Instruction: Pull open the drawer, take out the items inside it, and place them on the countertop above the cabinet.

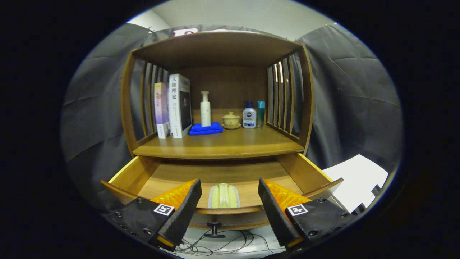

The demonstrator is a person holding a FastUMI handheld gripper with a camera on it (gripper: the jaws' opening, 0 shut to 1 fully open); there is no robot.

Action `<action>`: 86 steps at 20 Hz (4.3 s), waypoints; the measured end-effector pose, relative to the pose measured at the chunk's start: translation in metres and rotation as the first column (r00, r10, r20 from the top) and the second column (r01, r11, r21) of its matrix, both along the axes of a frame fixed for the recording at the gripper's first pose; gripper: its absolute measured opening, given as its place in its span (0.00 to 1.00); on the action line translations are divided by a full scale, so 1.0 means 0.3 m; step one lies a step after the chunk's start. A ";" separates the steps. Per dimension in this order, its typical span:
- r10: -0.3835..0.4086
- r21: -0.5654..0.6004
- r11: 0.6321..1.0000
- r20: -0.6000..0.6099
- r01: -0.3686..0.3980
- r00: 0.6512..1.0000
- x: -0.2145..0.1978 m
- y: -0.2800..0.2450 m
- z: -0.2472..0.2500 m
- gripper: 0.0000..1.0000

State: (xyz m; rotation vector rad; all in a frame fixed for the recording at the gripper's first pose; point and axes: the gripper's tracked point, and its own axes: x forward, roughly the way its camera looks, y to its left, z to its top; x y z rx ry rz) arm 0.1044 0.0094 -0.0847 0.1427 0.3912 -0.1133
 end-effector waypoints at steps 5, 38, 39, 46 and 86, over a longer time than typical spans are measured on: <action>-0.018 0.017 1.000 -0.139 0.021 0.990 0.146 -0.011 -0.097 0.97; -0.030 0.008 0.999 -0.399 0.036 0.917 0.201 0.044 -0.160 0.12; -0.031 0.005 0.999 -0.392 0.036 0.920 0.193 0.043 -0.147 0.12; -0.012 -0.001 1.000 -0.322 0.012 0.947 0.180 0.084 -0.062 0.12; 0.113 0.057 0.992 0.003 -0.113 0.994 0.636 0.038 0.182 0.97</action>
